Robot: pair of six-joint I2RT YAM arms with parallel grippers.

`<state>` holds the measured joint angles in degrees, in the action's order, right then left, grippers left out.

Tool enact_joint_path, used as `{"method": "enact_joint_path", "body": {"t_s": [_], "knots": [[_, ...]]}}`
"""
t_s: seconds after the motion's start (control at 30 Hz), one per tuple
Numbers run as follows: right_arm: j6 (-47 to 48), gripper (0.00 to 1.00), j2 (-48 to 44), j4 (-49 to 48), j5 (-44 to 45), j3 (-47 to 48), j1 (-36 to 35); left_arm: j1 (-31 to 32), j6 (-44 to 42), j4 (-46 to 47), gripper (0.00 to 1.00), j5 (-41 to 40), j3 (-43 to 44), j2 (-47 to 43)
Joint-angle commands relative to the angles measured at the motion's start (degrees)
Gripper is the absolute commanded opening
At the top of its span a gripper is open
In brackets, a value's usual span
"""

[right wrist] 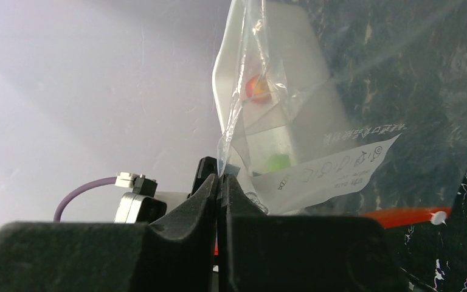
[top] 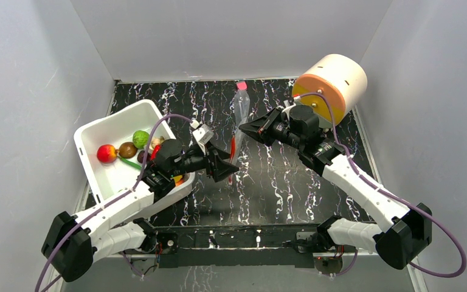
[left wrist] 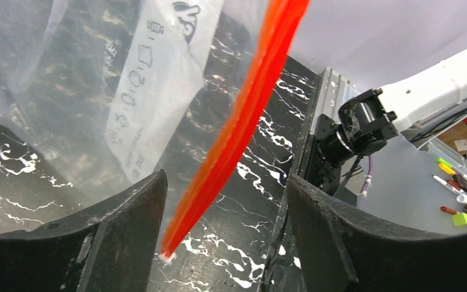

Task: Place the food in the zip-top bag and seal the zipper
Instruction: Open the zipper of the food storage bag.

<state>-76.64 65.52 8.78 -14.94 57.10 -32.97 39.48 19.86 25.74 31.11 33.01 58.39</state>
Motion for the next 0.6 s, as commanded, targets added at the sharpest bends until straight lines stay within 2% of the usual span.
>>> {"method": "enact_joint_path", "body": {"t_s": [0.0,0.17,0.23,0.3,0.33,0.43,0.57], "knots": [[0.3,0.00,-0.9,-3.2,0.1,1.4,-0.5,0.3,-2.5,2.9,0.63,-1.8,2.4,1.0],[2.4,0.00,-0.3,-2.7,-1.0,0.7,-0.6,0.4,-2.8,4.2,0.12,-3.4,2.1,-0.3],[3.5,0.00,0.1,-2.6,-2.0,0.1,-0.7,0.4,-2.3,5.6,0.00,-4.1,1.1,-1.7],[5.6,0.01,0.5,-2.6,-3.1,-0.1,-0.6,0.4,-1.4,6.9,0.00,-4.3,0.1,-3.1],[7.2,0.06,0.8,-2.2,-3.5,0.1,-0.6,0.4,-0.6,7.1,0.00,-4.3,-0.2,-3.7],[14.4,0.26,0.9,1.7,-3.5,2.0,-0.6,0.4,2.6,6.2,0.00,-5.8,-0.4,-4.6],[24.3,0.46,-3.1,7.8,2.9,2.1,-0.6,0.4,6.9,3.8,0.00,-7.6,-0.2,-5.0]]}}
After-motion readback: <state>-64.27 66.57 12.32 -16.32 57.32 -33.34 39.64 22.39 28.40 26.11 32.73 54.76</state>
